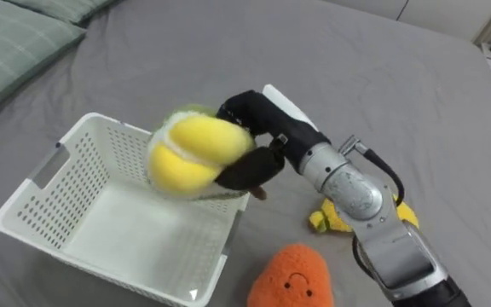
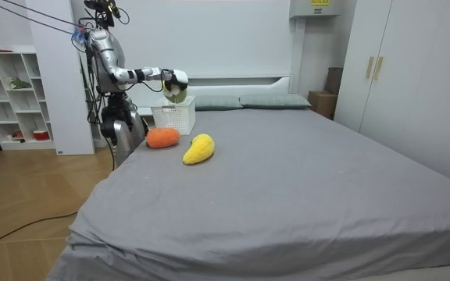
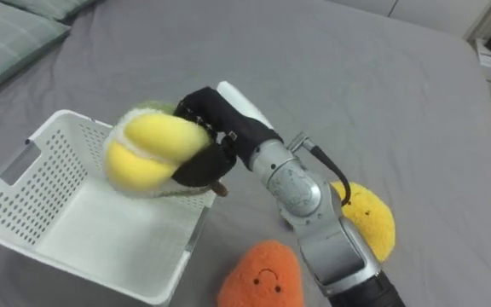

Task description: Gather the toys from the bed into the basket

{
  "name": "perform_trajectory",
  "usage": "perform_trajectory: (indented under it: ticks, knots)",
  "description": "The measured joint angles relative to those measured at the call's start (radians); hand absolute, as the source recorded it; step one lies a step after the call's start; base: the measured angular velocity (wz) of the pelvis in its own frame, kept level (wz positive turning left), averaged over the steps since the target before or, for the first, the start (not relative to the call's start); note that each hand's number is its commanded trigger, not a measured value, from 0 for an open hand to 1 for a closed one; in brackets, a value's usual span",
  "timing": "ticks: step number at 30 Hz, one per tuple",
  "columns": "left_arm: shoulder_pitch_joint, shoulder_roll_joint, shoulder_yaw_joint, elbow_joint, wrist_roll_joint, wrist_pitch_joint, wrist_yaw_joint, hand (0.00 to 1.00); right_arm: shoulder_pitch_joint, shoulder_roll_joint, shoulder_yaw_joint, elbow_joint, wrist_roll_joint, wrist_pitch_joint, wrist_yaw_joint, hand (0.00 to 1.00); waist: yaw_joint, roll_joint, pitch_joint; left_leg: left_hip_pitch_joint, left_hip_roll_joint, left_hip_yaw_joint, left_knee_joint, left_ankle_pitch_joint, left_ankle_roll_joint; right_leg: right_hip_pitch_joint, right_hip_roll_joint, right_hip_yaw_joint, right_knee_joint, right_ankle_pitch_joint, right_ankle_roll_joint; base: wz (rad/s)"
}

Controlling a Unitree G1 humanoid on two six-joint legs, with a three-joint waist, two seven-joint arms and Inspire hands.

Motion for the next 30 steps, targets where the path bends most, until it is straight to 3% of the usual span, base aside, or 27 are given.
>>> perform_trajectory:
  ticks: [3,10,30]
  knots:
    - [-0.002,0.0,-0.002,-0.027,0.0,0.001,0.0,0.0,0.0,0.007,0.044,0.006,0.006,0.0,0.014,0.0,0.005,-0.007,-0.0017,-0.011,-0.001,-0.007,0.001,0.001,0.0,-0.01,-0.001,-0.008,0.0,0.0,0.0,0.05]
    - [-0.019,0.0,0.001,-0.05,0.0,-0.002,-0.003,0.0,0.0,0.004,0.053,0.007,0.005,0.008,0.03,0.0,0.024,-0.02,0.0038,-0.019,-0.003,-0.02,0.002,0.002,0.001,-0.015,-0.002,-0.013,-0.002,0.0,0.0,0.04]
    - [-0.023,0.008,0.0,-0.051,0.002,-0.003,-0.015,0.0,0.003,0.005,0.057,0.058,-0.038,0.012,0.083,0.0,0.025,-0.028,0.0028,-0.017,-0.005,-0.028,0.005,0.003,0.002,-0.007,-0.004,-0.02,0.0,0.0,0.0,0.0]
